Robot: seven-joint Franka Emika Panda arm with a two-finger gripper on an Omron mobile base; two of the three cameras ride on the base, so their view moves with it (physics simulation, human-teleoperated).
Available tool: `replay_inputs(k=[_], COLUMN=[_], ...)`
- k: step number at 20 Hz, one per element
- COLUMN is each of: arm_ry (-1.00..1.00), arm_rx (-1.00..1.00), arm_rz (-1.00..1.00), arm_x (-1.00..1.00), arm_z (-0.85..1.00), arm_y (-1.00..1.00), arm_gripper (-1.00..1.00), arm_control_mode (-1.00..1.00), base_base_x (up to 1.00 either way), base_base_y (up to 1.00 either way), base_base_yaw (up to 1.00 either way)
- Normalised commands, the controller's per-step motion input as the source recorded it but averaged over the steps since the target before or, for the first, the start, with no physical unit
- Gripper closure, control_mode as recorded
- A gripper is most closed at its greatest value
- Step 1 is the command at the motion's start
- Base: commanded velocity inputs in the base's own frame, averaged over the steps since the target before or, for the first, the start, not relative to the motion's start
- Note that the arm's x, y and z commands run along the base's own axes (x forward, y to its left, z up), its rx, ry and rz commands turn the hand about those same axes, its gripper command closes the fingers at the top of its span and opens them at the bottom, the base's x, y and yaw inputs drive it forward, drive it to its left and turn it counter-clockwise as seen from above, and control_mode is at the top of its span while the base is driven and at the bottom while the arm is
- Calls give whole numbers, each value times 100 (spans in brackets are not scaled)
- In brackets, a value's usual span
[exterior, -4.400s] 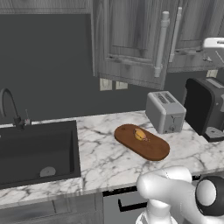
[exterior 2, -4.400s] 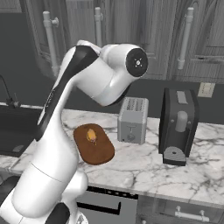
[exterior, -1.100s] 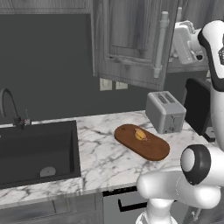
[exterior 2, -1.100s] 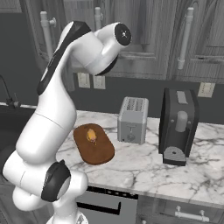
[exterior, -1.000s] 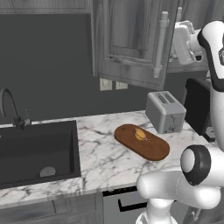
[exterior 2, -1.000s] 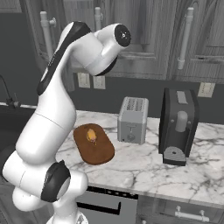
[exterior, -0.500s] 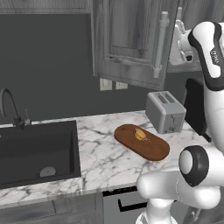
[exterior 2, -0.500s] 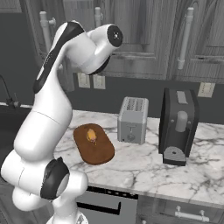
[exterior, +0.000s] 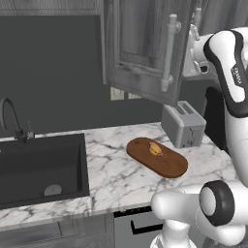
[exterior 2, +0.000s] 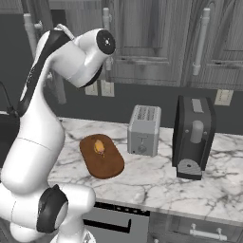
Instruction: Open the cabinet, retrieve the rolling pin, and place it next to the meat on the cutting board to prepare for tenderizing.
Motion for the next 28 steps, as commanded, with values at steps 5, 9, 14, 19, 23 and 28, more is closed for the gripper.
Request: replay_inputs(k=[5, 9, 14, 19, 23, 28], arm_ry=[-8, -4, 0, 2, 4, 11], arm_rx=[0, 0, 0, 0, 0, -2], arm_rz=[2, 1, 1, 0, 0, 2], arm_x=[-67, -54, -18, 9, 18, 21], arm_z=[-5, -6, -5, -3, -5, -7], arm_y=[57, 58, 60, 59, 60, 55], arm_gripper=[-100, -100, -100, -100, -100, -100], arm_control_mode=[-100, -100, -100, -100, -100, -100], base_base_x=[0, 0, 0, 0, 0, 0], base_base_y=[0, 0, 0, 0, 0, 0], base_base_yaw=[0, 0, 0, 0, 0, 0])
